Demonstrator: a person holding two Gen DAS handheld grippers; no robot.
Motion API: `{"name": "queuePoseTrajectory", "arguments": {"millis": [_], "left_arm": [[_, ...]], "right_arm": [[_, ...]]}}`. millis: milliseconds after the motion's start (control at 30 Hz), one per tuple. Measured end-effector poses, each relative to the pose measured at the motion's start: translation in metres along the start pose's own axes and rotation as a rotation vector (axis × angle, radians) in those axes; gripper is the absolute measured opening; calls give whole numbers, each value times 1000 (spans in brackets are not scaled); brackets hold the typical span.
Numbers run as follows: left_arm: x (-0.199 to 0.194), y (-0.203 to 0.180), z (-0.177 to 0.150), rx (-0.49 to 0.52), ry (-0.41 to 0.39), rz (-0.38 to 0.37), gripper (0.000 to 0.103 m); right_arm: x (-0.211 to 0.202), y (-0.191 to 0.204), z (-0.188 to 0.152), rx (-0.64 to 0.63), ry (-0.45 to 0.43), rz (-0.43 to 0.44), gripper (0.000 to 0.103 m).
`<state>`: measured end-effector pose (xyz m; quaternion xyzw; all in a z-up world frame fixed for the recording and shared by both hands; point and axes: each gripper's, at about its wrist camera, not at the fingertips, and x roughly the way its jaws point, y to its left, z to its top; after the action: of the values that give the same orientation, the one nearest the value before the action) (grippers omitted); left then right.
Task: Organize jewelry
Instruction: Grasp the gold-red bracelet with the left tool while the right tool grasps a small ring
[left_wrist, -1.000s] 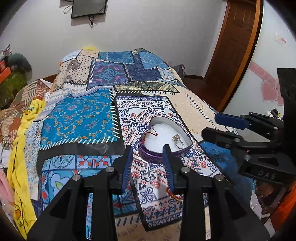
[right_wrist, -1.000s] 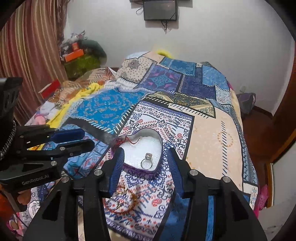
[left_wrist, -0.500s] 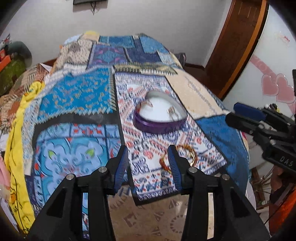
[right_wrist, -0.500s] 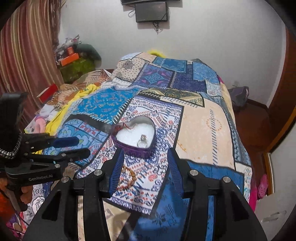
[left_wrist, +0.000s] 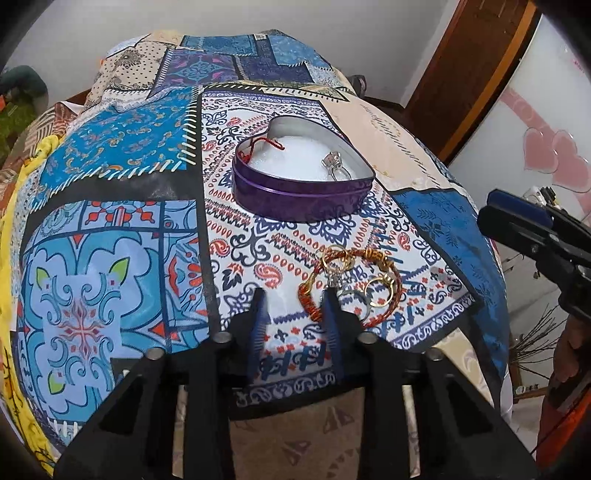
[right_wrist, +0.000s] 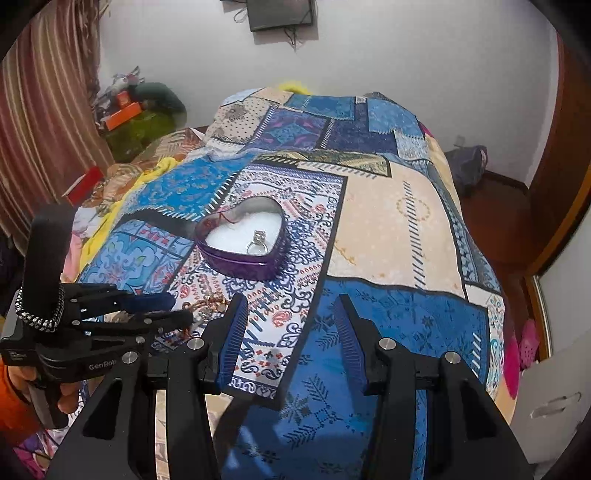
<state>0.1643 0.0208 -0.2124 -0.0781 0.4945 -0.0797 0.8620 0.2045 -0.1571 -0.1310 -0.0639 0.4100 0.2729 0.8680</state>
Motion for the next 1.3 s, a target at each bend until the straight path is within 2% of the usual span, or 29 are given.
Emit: {"name": "queuePoseTrajectory", "arguments": {"millis": [133, 233, 400, 767, 900, 1167, 1233, 1300], "left_arm": [[6, -2, 0, -22, 3, -35, 7], [6, -4, 2, -13, -7, -27, 6], [-5, -10, 4, 16, -42, -16, 5], [-58, -19, 17, 65, -206, -19, 5], [-66, -8, 17, 37, -224, -28, 5], [-66, 23, 5, -14, -220, 3, 5], [-66, 30, 2, -21, -218, 13, 5], [-65, 33, 0, -24, -219, 18, 5]], "right_arm": [[3, -5, -4, 15, 10, 8, 45], [4, -4, -7, 13, 16, 9, 45], [4, -2, -10, 5, 21, 5, 45], [11, 3, -10, 5, 37, 20, 45], [18, 13, -11, -26, 50, 25, 45], [40, 37, -14, -104, 97, 55, 45], [45, 41, -13, -119, 104, 56, 40], [51, 43, -12, -129, 122, 66, 27]]}}
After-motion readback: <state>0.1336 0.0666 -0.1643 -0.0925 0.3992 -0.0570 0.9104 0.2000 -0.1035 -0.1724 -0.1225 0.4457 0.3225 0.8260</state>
